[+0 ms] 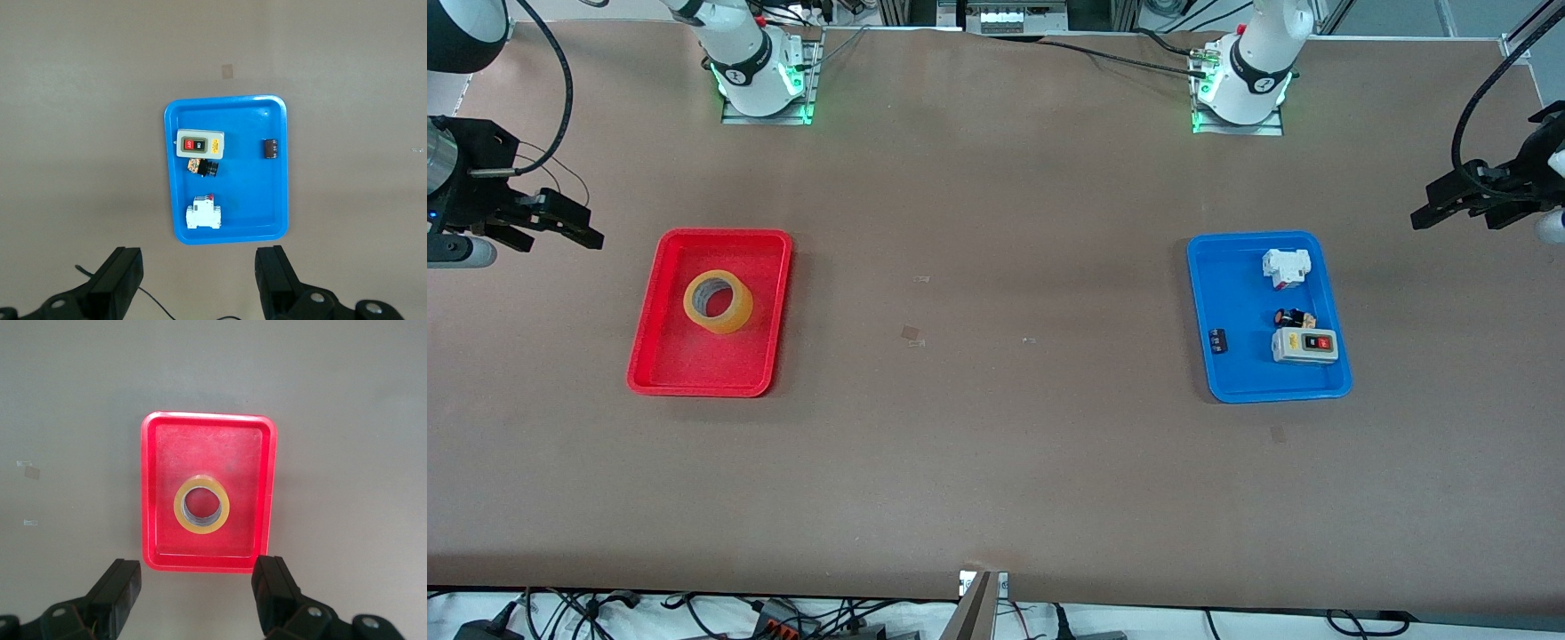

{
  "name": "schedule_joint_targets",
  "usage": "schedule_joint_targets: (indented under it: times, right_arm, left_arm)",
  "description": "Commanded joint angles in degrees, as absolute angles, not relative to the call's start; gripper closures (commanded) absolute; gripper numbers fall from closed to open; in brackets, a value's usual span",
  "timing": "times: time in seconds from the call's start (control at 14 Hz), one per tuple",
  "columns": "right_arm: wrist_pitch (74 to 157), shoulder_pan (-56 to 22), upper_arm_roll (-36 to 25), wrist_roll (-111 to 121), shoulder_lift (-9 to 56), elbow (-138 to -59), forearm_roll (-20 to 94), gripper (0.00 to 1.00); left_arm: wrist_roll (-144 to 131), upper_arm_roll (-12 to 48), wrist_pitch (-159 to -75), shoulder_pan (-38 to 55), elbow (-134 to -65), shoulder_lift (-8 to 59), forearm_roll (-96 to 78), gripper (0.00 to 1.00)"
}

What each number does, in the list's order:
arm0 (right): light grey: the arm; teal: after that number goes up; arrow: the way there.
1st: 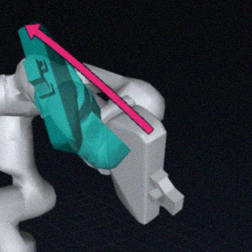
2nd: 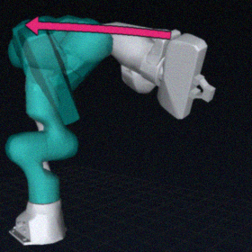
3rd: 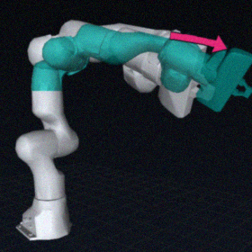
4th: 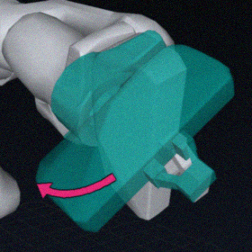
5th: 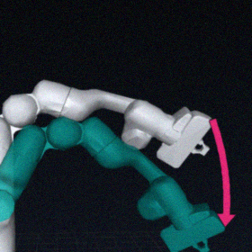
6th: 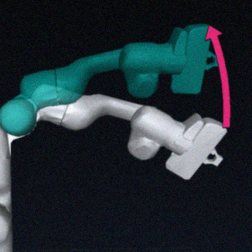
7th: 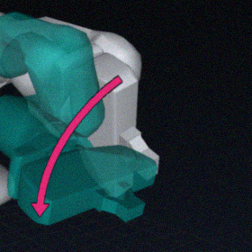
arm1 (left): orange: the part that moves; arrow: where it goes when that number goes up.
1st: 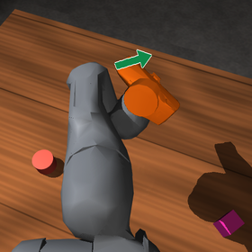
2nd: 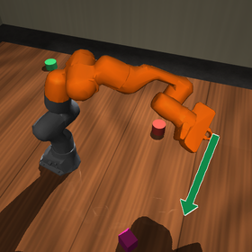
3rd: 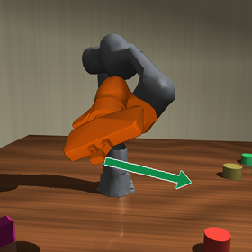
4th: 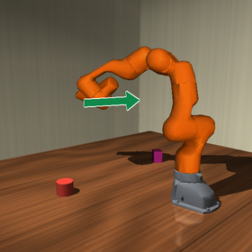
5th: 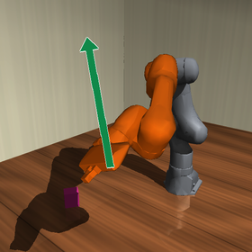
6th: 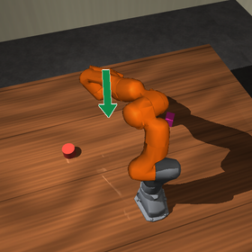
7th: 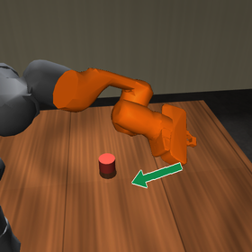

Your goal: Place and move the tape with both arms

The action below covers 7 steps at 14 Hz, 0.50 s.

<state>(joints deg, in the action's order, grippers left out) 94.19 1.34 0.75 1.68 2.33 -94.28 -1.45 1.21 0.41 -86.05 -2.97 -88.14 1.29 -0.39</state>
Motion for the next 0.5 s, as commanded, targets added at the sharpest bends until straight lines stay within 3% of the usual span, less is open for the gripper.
schedule_joint_targets:
  times: [0.0, 0.43]
  right_arm:
    - [93.6, 1.5, 1.0, 0.9, 2.8, -92.8, -0.9, 0.0]
    - [93.6, 1.5, 1.0, 1.0, 2.8, -92.8, -0.9, 0.0]
  left_arm:
    - [0.8, 0.8, -85.8, -3.3, -87.1, 1.5, -0.5, 0.0]
    - [0.7, 0.6, -85.7, -3.3, -86.6, 1.4, -0.5, 0.0]
